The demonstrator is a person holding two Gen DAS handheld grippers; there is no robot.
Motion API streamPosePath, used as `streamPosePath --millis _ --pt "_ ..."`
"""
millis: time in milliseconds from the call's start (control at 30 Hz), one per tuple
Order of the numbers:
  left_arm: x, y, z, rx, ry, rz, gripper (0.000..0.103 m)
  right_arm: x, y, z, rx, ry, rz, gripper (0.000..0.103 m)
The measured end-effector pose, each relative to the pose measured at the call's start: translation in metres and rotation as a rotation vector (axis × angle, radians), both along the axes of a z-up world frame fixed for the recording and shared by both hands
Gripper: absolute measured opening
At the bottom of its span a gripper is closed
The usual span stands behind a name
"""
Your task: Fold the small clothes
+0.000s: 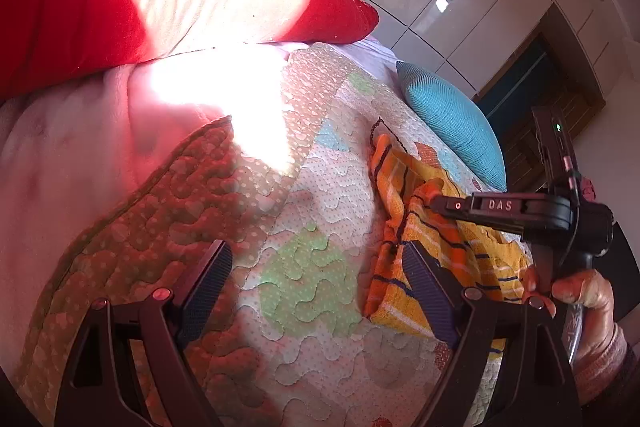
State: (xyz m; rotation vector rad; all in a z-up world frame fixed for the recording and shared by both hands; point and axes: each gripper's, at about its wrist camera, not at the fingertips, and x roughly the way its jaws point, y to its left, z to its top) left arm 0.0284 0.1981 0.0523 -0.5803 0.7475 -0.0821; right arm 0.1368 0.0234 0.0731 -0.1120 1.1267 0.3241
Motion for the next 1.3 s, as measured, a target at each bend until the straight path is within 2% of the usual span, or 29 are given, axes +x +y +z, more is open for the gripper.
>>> streamPosePath --millis 133,167,233,333,367,400,433,500,600,700,800,900,933,1000,1033,1100,1300 --pt "-0.003 0.005 0.001 0.000 -0.003 0.033 0.086 -0.013 0.013 -0.028 -0.091 0.002 0.021 0.016" --pt "-0.005 0.006 0.001 0.008 -0.002 0.041 0.086 -0.014 0.019 -0.034 -0.097 -0.003 0.025 0.019" --pt "-0.007 0.008 0.001 0.018 -0.003 0.052 0.086 -0.010 0.031 -0.039 -0.094 -0.022 0.022 0.017" --pt "-0.009 0.010 0.000 0.025 -0.002 0.060 0.086 0.002 0.030 -0.034 0.060 0.033 0.008 0.015" --pt "-0.010 0.010 0.000 0.028 -0.001 0.060 0.086 0.002 0.027 -0.029 0.147 0.062 0.012 0.023" --pt "-0.010 0.009 0.000 0.032 0.002 0.059 0.086 0.000 0.022 -0.024 0.212 0.080 0.011 0.027" --pt "-0.010 0.007 0.000 0.035 0.004 0.056 0.086 -0.004 0.017 -0.017 0.251 0.076 0.015 0.030" --pt "-0.009 0.003 0.001 0.041 0.000 0.043 0.086 -0.018 0.003 -0.003 0.255 0.051 0.026 0.033" --pt "-0.008 -0.009 0.004 0.074 -0.008 0.023 0.086 -0.041 -0.045 0.011 0.240 0.016 0.002 0.041" --pt "-0.008 -0.020 0.005 0.094 -0.008 -0.003 0.086 -0.060 -0.122 0.016 0.211 -0.018 -0.110 0.045" --pt "-0.008 -0.028 0.002 0.091 0.004 -0.027 0.086 -0.069 -0.213 0.009 0.184 -0.016 -0.282 0.047" --pt "-0.007 -0.037 -0.001 0.118 0.015 -0.045 0.086 -0.075 -0.302 -0.005 0.075 -0.034 -0.502 0.046" --pt "-0.006 -0.041 -0.002 0.125 0.019 -0.052 0.086 -0.078 -0.332 -0.009 0.100 -0.033 -0.571 0.044" --pt "-0.006 -0.047 -0.006 0.140 0.030 -0.064 0.086 -0.091 -0.379 -0.009 0.181 -0.037 -0.721 0.049" --pt "-0.005 -0.050 -0.007 0.151 0.036 -0.069 0.086 -0.096 -0.392 -0.006 0.228 -0.053 -0.753 0.049" --pt "-0.003 -0.055 -0.010 0.171 0.049 -0.080 0.086 -0.106 -0.400 0.004 0.238 -0.084 -0.764 0.049" --pt "0.007 -0.061 -0.022 0.198 0.094 -0.078 0.086 -0.126 -0.356 0.035 0.275 -0.186 -0.629 0.049"
